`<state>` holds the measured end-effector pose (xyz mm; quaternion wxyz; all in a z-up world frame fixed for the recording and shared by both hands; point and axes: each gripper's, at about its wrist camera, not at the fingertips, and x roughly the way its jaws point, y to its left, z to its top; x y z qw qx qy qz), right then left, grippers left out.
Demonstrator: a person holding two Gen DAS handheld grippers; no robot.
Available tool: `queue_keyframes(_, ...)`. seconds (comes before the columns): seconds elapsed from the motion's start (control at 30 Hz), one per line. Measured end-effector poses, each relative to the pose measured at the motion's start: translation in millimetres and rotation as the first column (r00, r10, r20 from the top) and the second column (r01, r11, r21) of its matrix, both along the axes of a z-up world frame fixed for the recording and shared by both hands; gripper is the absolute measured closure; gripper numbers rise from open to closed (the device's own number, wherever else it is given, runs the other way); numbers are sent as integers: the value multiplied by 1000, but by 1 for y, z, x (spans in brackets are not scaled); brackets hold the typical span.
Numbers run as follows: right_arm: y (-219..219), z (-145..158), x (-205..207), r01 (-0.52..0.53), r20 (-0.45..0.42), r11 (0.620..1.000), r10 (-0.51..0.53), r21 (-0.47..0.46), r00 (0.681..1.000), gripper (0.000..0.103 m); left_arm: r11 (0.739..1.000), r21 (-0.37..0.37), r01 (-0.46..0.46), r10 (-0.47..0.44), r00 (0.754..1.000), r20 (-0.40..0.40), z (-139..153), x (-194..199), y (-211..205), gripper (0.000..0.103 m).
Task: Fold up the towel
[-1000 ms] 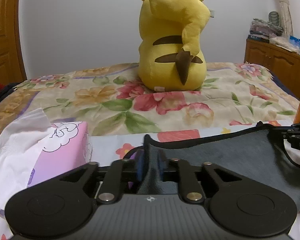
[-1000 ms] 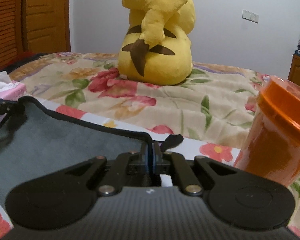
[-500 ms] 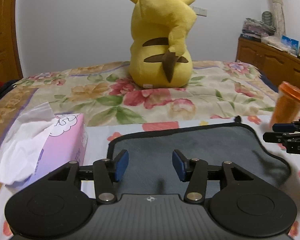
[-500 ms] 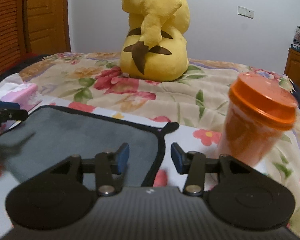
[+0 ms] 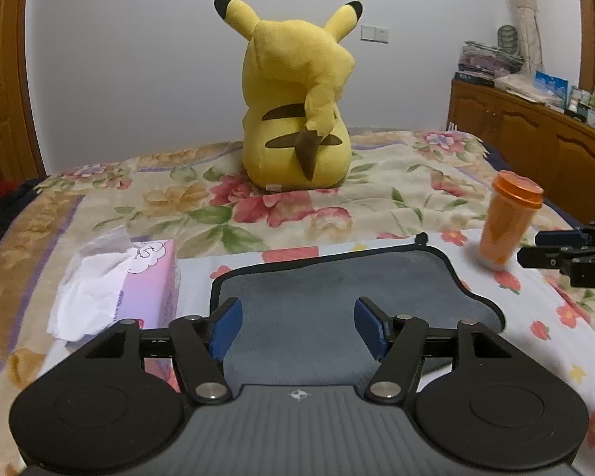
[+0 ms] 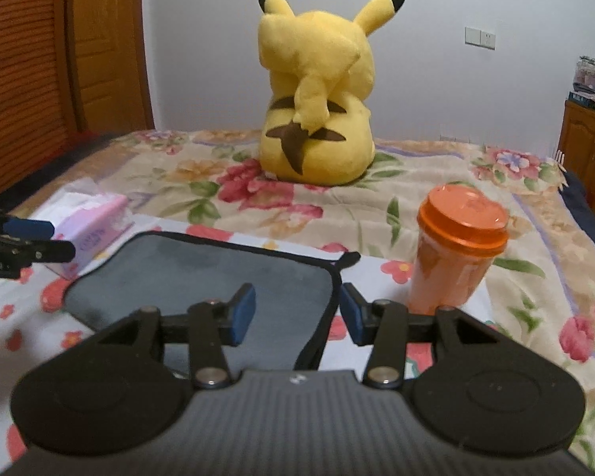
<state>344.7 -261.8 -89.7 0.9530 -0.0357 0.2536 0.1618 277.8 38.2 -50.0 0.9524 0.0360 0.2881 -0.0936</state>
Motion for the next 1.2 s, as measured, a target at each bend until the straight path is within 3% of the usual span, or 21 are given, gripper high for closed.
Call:
queue_keyframes(0.1, -1, 10, -13, -2, 8, 1000, 2, 12, 1000, 53, 1000, 10, 4, -4, 1000, 6, 8, -14, -2, 32)
queue_keyframes(0.43, -1, 33, -57, 13, 27, 1000, -14, 17, 1000, 38, 999, 46, 16, -19, 998, 55, 43, -64, -8, 6)
queue_keyframes(0.5, -1, 38, -65, 19, 33, 1000, -19, 13, 999, 23, 999, 52, 8, -12, 997, 73, 51, -75, -9, 0)
queue_keyframes(0.6, -2, 48, -83, 27, 65, 1000, -28, 16, 997, 5, 998, 63, -8, 2, 996, 87, 64, -90, -10, 0)
queue_keyframes(0.73, -1, 58, -98, 21, 82, 1000, -23, 19, 996, 0, 996, 82, -22, 14, 995, 99, 78, -110, -10, 0)
queue_keyframes(1.2, 0, 78, -148, 16, 124, 999, -21, 40, 992, 0, 995, 73, -66, 58, 993, 107, 102, -167, -20, 0)
